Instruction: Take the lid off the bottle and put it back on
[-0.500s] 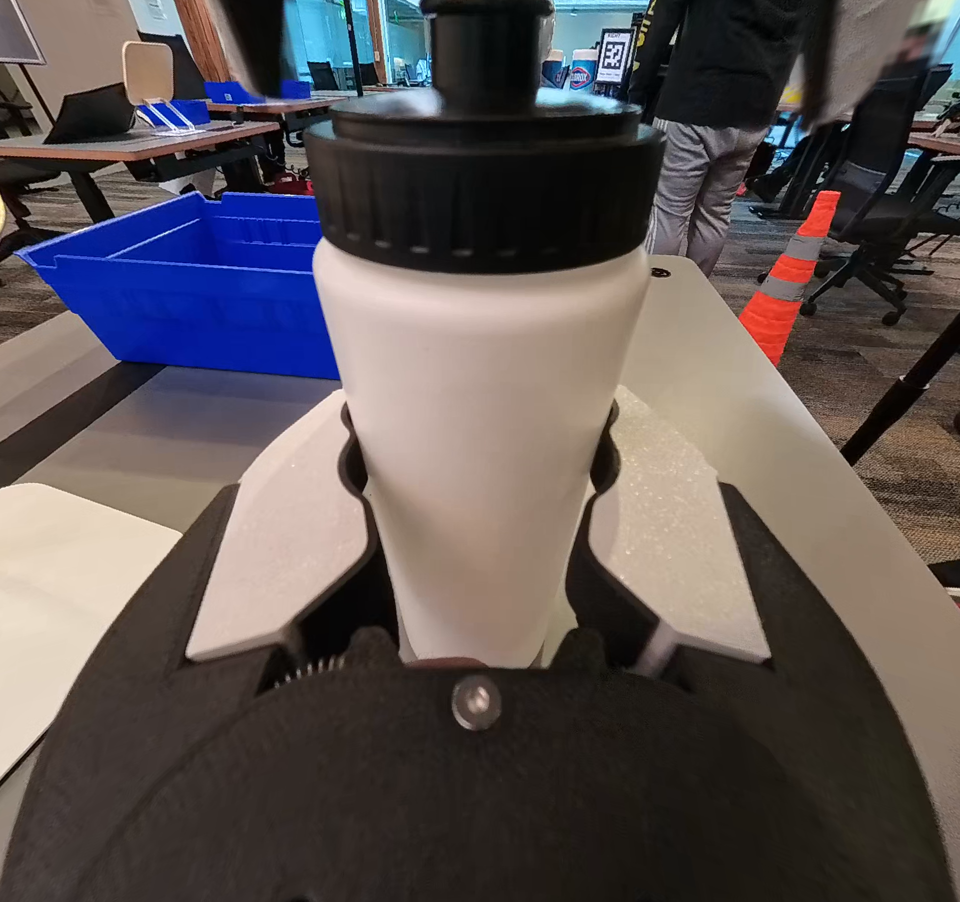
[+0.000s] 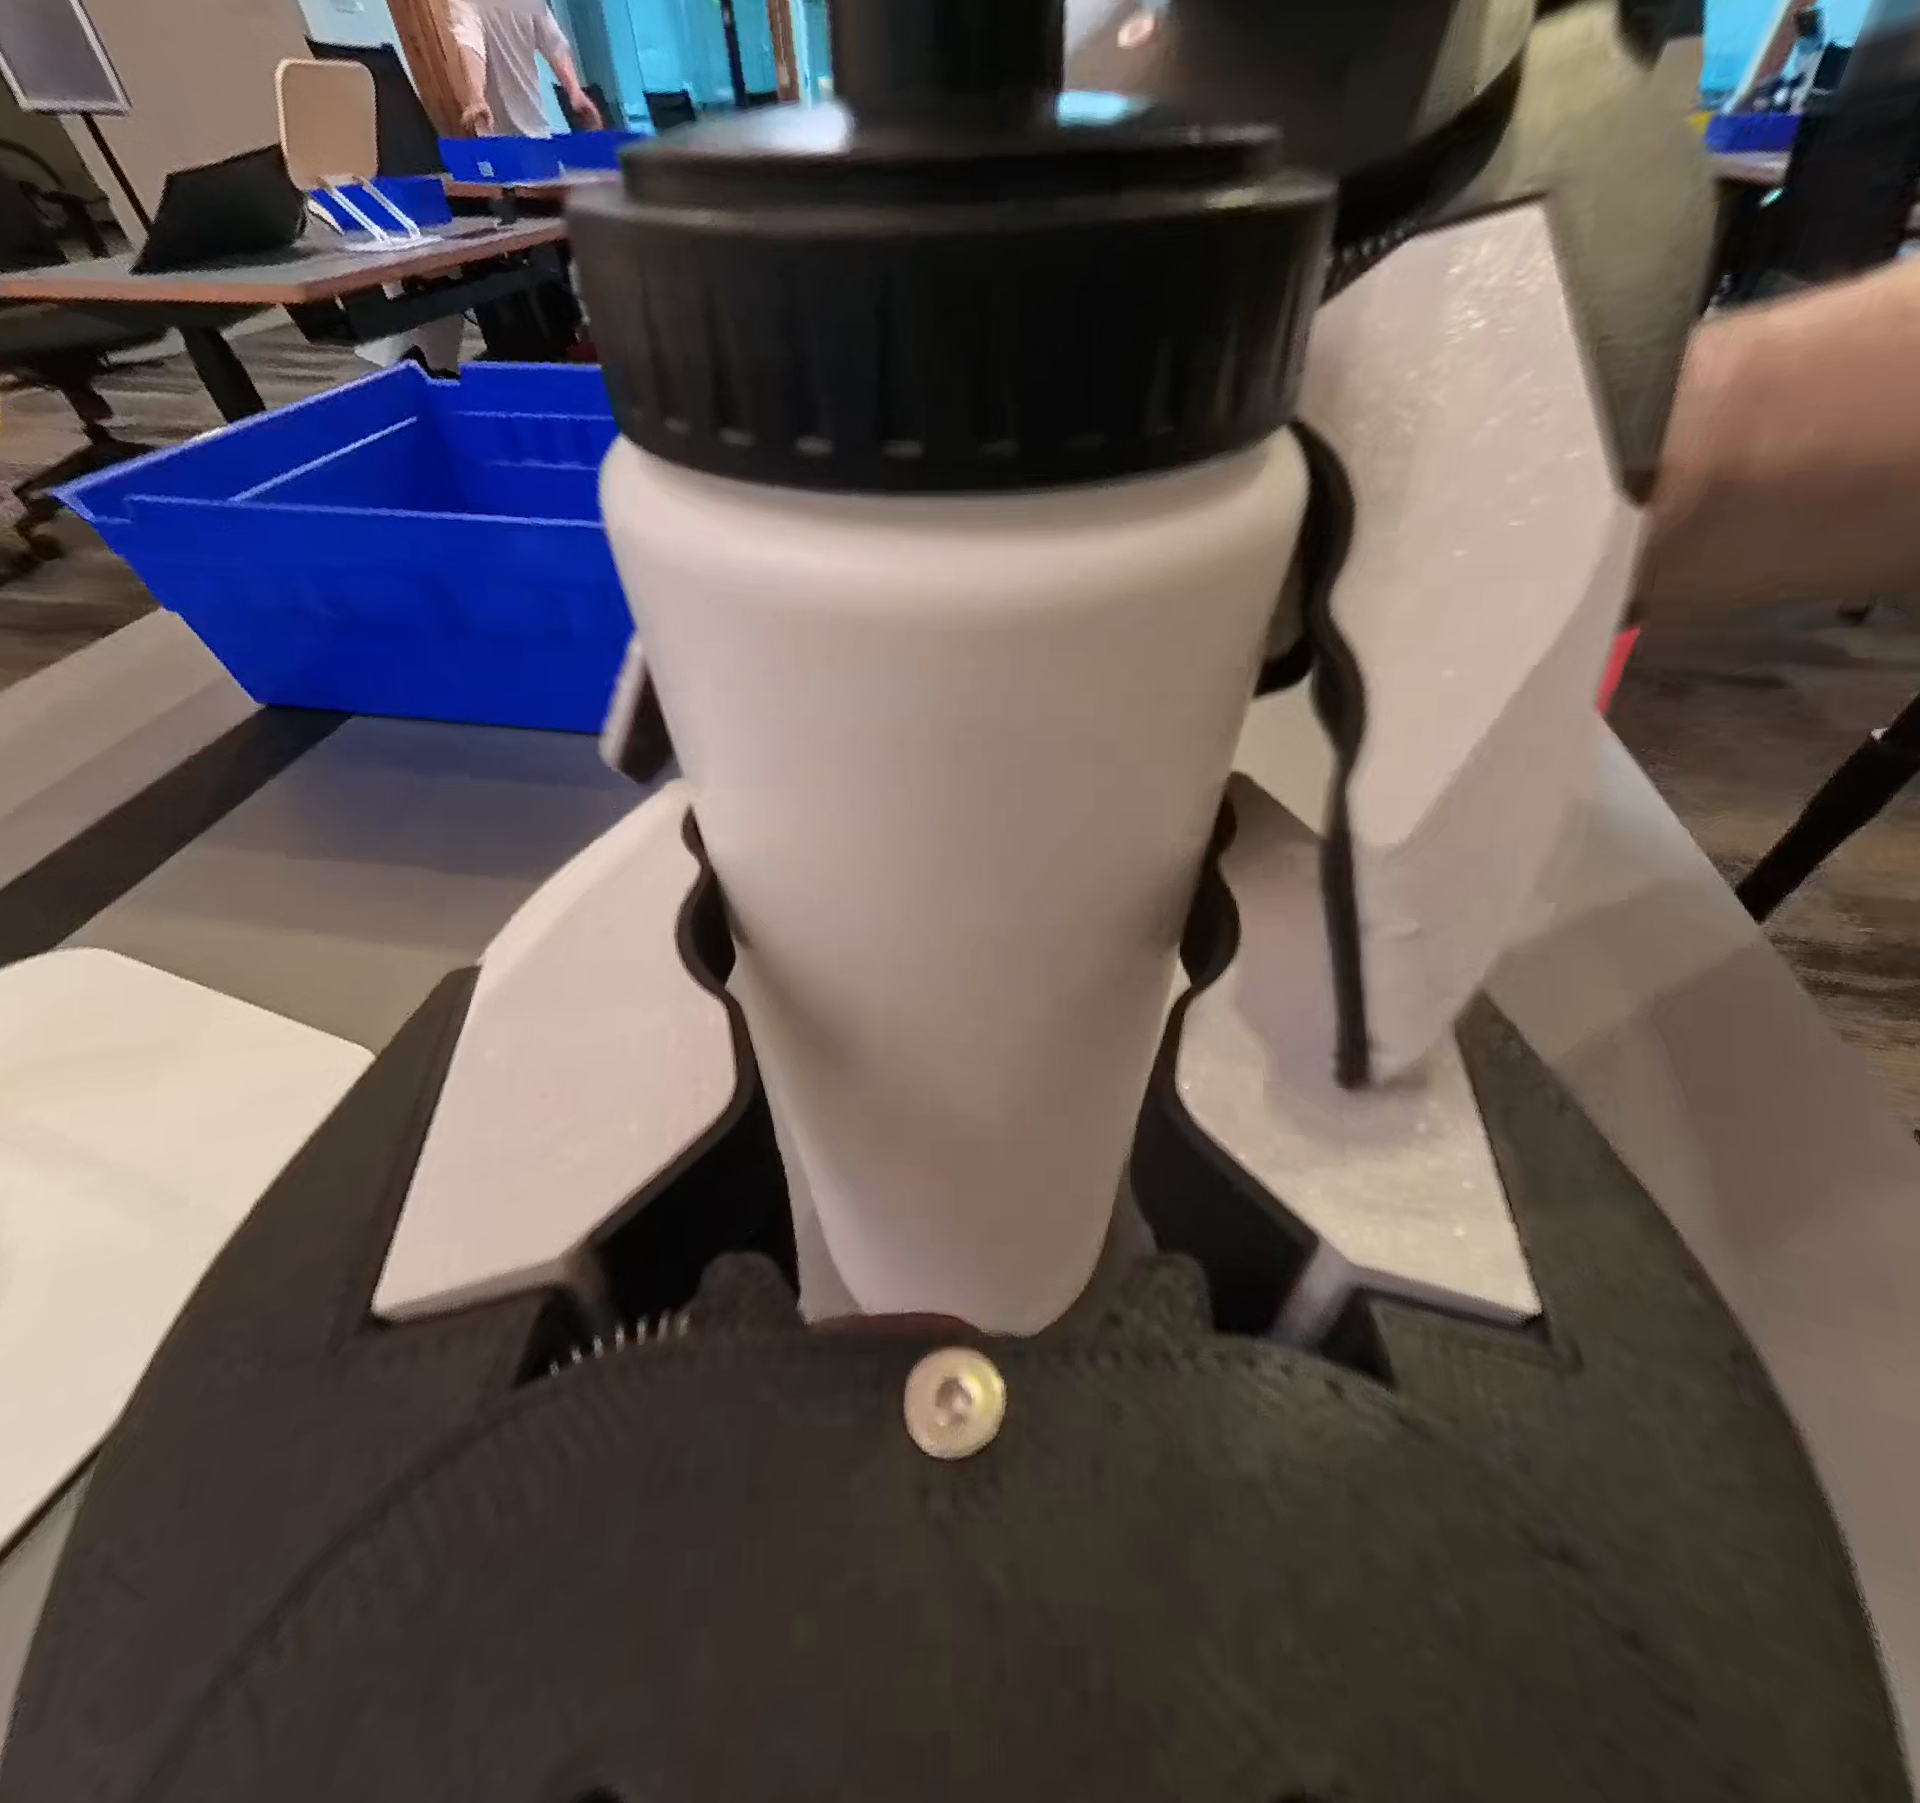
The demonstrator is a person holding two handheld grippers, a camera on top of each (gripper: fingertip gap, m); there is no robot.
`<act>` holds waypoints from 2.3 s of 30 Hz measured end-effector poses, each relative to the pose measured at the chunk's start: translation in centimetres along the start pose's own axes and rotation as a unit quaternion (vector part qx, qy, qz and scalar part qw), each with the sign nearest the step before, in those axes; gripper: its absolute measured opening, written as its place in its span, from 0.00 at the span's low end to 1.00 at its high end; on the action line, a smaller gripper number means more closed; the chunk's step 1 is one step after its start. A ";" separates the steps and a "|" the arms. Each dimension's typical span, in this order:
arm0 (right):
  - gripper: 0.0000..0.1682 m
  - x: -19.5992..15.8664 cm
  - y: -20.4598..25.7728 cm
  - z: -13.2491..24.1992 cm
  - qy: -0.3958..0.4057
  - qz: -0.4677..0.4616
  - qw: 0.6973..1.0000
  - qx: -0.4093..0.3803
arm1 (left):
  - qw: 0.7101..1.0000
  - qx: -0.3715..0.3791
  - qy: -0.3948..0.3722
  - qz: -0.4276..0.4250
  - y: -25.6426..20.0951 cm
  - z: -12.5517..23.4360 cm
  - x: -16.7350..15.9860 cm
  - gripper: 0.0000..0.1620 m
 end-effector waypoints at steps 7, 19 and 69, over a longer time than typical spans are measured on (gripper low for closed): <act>0.61 0.9 -0.2 0.2 -0.093 0.004 0.996 -0.001 | 1.000 -0.002 -0.001 0.007 -0.1 -0.2 0.0 0.53; 0.61 7.8 -13.1 15.7 -0.068 -0.089 0.982 -0.152 | 0.995 0.081 -0.009 0.053 4.7 0.8 -2.6 0.32; 0.26 -1.2 -6.6 -1.2 -0.178 -0.074 0.981 0.027 | 0.987 0.112 -0.029 0.110 7.3 0.3 -3.0 0.32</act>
Point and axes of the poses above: each gripper's, where its closed fingertips meet, z back along the fingers, x out of its top, y = z × x across the jaws, the point moved 1 cm from there along z, back along the fingers, and after that the axes turned 2 degrees about -z, right-handed, at the moved point
